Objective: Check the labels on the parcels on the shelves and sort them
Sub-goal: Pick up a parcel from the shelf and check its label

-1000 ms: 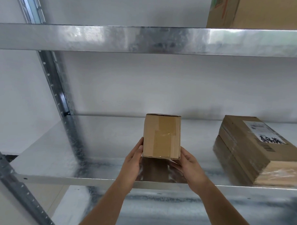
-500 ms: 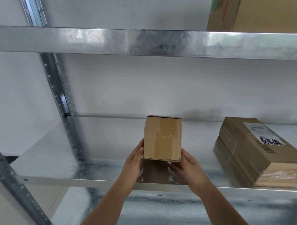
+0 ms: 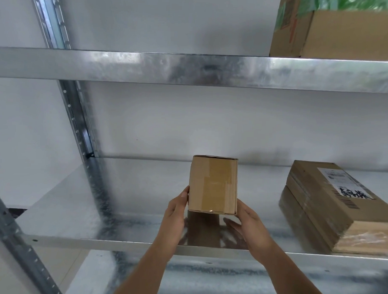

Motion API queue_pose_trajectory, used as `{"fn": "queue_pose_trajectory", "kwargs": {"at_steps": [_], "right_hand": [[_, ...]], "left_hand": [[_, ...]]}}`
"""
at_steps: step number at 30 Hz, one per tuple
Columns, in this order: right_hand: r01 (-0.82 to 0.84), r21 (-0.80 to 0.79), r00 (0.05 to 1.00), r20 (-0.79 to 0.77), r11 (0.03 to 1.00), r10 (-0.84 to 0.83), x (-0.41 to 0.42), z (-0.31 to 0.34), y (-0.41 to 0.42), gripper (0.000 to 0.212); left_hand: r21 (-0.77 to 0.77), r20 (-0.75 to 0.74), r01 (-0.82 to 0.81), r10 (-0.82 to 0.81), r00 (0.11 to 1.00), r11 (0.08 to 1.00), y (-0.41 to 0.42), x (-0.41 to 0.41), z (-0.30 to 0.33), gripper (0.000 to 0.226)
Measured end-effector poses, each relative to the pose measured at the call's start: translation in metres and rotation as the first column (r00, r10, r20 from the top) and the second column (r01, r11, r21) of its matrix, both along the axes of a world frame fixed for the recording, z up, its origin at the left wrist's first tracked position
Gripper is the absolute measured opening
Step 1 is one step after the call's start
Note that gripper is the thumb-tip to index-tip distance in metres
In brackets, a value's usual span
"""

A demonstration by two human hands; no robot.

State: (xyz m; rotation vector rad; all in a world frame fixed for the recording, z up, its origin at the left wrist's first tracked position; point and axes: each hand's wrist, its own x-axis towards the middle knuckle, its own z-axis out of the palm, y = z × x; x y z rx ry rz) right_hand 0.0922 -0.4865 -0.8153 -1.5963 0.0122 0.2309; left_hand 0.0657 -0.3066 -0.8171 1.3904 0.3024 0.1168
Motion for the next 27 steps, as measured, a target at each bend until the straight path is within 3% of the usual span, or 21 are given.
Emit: {"fn": "queue_pose_trajectory", "kwargs": {"at_steps": [4,9,12,15,20,22,24,27], "right_hand": [[0.0,-0.063,1.0,0.027,0.998,0.001,0.001,0.003,0.001,0.027],[0.005,-0.043,0.999,0.043,0.999,-0.003,-0.009,0.0,0.003,0.032],[0.018,0.053,1.0,-0.007,0.998,-0.018,-0.011,-0.004,0.001,0.035],[0.006,0.147,0.999,0.037,0.989,-0.012,-0.007,0.005,0.0,0.036],[-0.076,0.049,0.988,0.137,0.996,0.068,0.0,0.022,-0.003,0.049],[-0.077,0.022,0.984,0.164,0.997,0.072,0.0,0.023,-0.006,0.052],[-0.07,0.001,0.98,0.186,0.998,0.068,-0.001,0.025,-0.008,0.047],[-0.065,-0.026,0.976,0.207,0.998,0.069,-0.002,0.032,-0.006,0.042]], "left_hand": [[0.092,0.04,0.006,-0.01,0.999,0.996,-0.005,-0.002,0.007,0.032],[0.106,0.1,0.016,-0.027,0.995,0.994,-0.006,-0.007,0.002,0.021],[0.127,0.134,0.032,-0.049,0.99,0.991,-0.007,-0.009,0.001,0.024],[0.171,0.164,0.035,-0.063,0.984,0.985,-0.013,-0.012,0.012,0.023],[0.217,0.167,-0.027,-0.01,0.986,0.976,-0.012,-0.005,0.029,0.021],[0.235,0.161,-0.027,-0.011,0.987,0.972,-0.01,-0.005,0.03,0.032],[0.233,0.15,-0.015,-0.021,0.988,0.972,-0.009,-0.01,0.031,0.039],[0.192,0.123,-0.029,0.005,0.992,0.981,-0.006,-0.011,0.033,0.033]]}}
